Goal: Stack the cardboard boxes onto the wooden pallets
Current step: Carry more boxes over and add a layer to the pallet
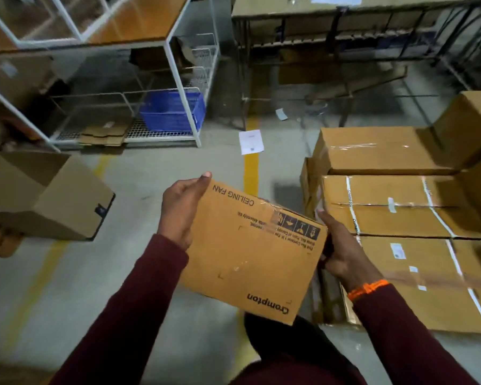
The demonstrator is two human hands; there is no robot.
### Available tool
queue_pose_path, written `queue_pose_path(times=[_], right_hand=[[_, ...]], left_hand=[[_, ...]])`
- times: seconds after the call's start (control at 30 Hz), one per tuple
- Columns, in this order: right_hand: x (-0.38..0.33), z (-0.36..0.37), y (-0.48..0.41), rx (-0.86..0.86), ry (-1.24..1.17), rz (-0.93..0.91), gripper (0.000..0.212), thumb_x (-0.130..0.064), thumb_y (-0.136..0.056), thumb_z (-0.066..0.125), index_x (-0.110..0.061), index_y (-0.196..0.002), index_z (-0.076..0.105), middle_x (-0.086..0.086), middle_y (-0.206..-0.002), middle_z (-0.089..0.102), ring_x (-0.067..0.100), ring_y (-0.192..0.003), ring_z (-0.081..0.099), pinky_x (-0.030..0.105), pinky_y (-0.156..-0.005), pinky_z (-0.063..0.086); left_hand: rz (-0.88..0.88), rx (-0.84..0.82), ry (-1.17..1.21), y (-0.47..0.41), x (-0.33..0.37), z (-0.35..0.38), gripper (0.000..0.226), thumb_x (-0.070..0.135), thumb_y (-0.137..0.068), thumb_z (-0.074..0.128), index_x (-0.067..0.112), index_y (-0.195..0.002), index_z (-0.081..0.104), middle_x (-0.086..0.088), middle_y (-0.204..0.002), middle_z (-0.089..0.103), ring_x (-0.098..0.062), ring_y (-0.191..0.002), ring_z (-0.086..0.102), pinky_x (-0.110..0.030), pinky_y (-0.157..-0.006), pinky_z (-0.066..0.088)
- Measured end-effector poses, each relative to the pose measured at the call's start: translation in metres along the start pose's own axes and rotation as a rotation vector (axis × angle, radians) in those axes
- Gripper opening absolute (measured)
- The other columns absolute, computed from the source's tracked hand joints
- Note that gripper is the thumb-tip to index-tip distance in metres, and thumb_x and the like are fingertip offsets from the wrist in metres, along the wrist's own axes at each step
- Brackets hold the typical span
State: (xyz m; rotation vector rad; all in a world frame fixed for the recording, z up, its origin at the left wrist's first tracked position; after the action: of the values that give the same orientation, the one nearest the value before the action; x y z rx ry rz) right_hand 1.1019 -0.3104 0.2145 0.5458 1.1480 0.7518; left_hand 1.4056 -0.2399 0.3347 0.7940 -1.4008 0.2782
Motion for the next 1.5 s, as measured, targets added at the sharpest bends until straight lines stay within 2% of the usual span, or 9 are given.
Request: queue_pose_path(times=[0.2, 0.43, 0.57, 0.8, 1.0, 1.13, 1.2, 1.4, 1.5], right_hand=[[-0.035, 0.04, -0.089, 0.008, -0.121, 0.063, 0.016, -0.033, -0.086, 0.069, -0.02, -0.08, 0.06, 0.005, -0.078, 0.065, 0.027, -0.08, 0.065, 0.047, -0.083, 0.053], [-0.113, 0.085, -0.142, 0.035, -0.294, -0.063, 0.015, -0.034, -0.088, 0.07, -0.021, -0.084, 0.063, 0.006, -0.084, 0.062, 0.026, -0.087, 0.062, 0.041, -0.08, 0.053], [-0.167, 0.097, -0.155, 0.142, -0.341, -0.209, 0.015, -0.033, -0.084, 0.07, -0.02, -0.088, 0.063, 0.004, -0.082, 0.056, 0.023, -0.081, 0.054, 0.039, -0.075, 0.048], [-0.217, 0.13, -0.195, 0.307, -0.398, -0.518, 0.04, -0.022, -0.093, 0.061, -0.038, -0.129, 0.069, 0.009, -0.113, 0.06, 0.026, -0.106, 0.051, 0.046, -0.094, 0.04], [-0.237, 0.152, -0.22, 0.575, -0.503, -0.613, 0.049, -0.016, -0.094, 0.061, -0.044, -0.134, 0.059, -0.015, -0.119, 0.072, 0.011, -0.117, 0.061, 0.039, -0.094, 0.046], [-0.25, 0.139, -0.221, 0.738, -0.568, -0.649, 0.056, -0.017, -0.093, 0.063, -0.045, -0.141, 0.052, -0.017, -0.142, 0.048, 0.01, -0.133, 0.045, 0.044, -0.102, 0.043], [-0.261, 0.123, -0.22, 0.798, -0.564, -0.676, 0.058, -0.025, -0.086, 0.07, -0.047, -0.138, 0.056, -0.012, -0.156, 0.038, 0.013, -0.141, 0.04, 0.05, -0.112, 0.036], [-0.288, 0.053, -0.247, 0.935, -0.598, -0.668, 0.059, -0.011, -0.097, 0.055, -0.036, -0.15, 0.047, -0.025, -0.132, 0.049, -0.004, -0.115, 0.05, 0.044, -0.105, 0.038], [-0.303, 0.017, -0.276, 0.929, -0.609, -0.635, 0.063, -0.011, -0.094, 0.059, -0.038, -0.15, 0.048, -0.019, -0.149, 0.042, 0.008, -0.134, 0.045, 0.047, -0.111, 0.037]], left_hand=[[-0.013, -0.066, -0.201, -0.148, 0.021, 0.056, 0.069, 0.076, -0.053, 0.084, 0.026, -0.099, 0.073, 0.002, -0.095, 0.079, -0.022, -0.094, 0.075, -0.048, -0.092, 0.059], [0.168, -0.274, -0.271, -0.268, 0.109, 0.139, 0.05, 0.065, -0.071, 0.077, 0.032, -0.109, 0.073, 0.006, -0.104, 0.077, -0.015, -0.098, 0.073, -0.045, -0.091, 0.06], [0.183, -0.456, -0.403, -0.327, 0.123, 0.199, 0.074, 0.083, -0.07, 0.063, 0.035, -0.126, 0.066, 0.003, -0.114, 0.074, -0.021, -0.107, 0.07, -0.05, -0.097, 0.055], [0.162, -0.762, -0.413, -0.433, 0.141, 0.28, 0.025, 0.038, -0.085, 0.069, 0.022, -0.103, 0.076, 0.003, -0.095, 0.077, -0.023, -0.094, 0.07, -0.037, -0.079, 0.056], [0.137, -1.074, -0.373, -0.491, 0.17, 0.365, 0.045, 0.022, -0.086, 0.069, 0.002, -0.126, 0.067, -0.009, -0.118, 0.073, -0.008, -0.086, 0.064, -0.017, -0.068, 0.049], [0.069, -1.262, -0.425, -0.498, 0.159, 0.426, 0.015, 0.024, -0.086, 0.069, 0.014, -0.096, 0.076, -0.02, -0.15, 0.047, -0.001, -0.078, 0.06, -0.016, -0.063, 0.047], [-0.004, -1.319, -0.433, -0.496, 0.146, 0.458, 0.027, 0.014, -0.094, 0.064, 0.0, -0.117, 0.07, -0.016, -0.153, 0.045, 0.006, -0.064, 0.06, -0.014, -0.052, 0.046], [-0.125, -1.46, -0.492, -0.49, 0.102, 0.57, 0.047, 0.008, -0.099, 0.054, -0.007, -0.143, 0.05, 0.021, -0.082, 0.075, 0.01, -0.063, 0.064, -0.013, -0.054, 0.049], [-0.13, -1.518, -0.554, -0.497, 0.082, 0.617, 0.044, 0.005, -0.101, 0.05, 0.004, -0.145, 0.051, 0.027, -0.092, 0.075, 0.011, -0.074, 0.068, -0.012, -0.059, 0.052]])
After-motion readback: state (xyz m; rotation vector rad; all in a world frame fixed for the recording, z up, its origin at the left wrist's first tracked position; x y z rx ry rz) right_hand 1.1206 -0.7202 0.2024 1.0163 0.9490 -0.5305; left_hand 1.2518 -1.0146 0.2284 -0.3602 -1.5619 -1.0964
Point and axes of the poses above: each hand's wrist, its own y-axis away from the middle knuckle, its own z-axis out of the palm, x = y × z, the point moved 8 cm from there along -y, towards the middle knuckle
